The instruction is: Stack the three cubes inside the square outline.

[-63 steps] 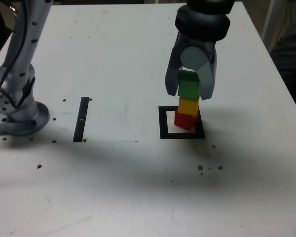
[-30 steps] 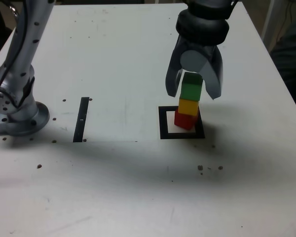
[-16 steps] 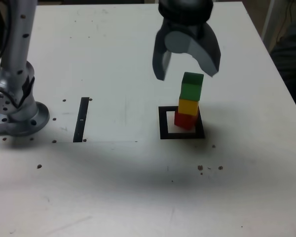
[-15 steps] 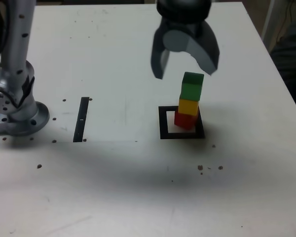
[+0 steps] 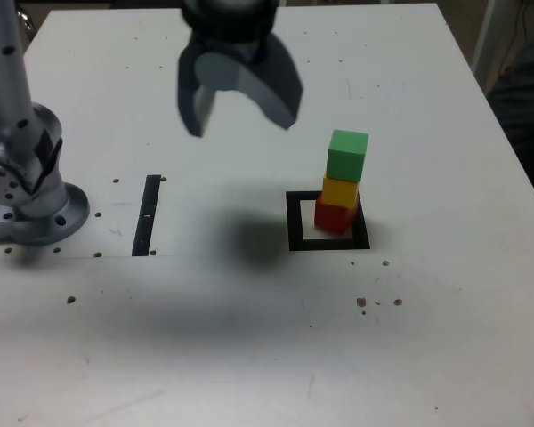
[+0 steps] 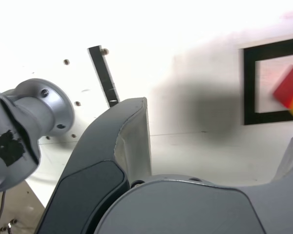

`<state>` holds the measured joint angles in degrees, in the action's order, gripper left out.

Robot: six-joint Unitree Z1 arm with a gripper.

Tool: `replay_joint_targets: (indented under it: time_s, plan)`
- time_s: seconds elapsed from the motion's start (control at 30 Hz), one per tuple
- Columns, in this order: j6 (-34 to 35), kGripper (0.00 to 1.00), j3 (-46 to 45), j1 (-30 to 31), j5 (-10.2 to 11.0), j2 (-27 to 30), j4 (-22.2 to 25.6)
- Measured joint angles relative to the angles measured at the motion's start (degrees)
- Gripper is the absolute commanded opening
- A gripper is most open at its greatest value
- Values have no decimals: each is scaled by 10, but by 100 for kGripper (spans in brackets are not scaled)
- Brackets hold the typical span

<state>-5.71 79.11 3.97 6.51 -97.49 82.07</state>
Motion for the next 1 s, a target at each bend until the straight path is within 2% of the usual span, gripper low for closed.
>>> replay_joint_targets:
  time_s: [0.17, 0.77, 1.0]
  plan:
    - [14, 100, -87, 0, -3, 32, -40]
    - [53, 100, -326, 0, -52, 62, -206]
    - [53, 100, -347, 0, -58, 65, -224]
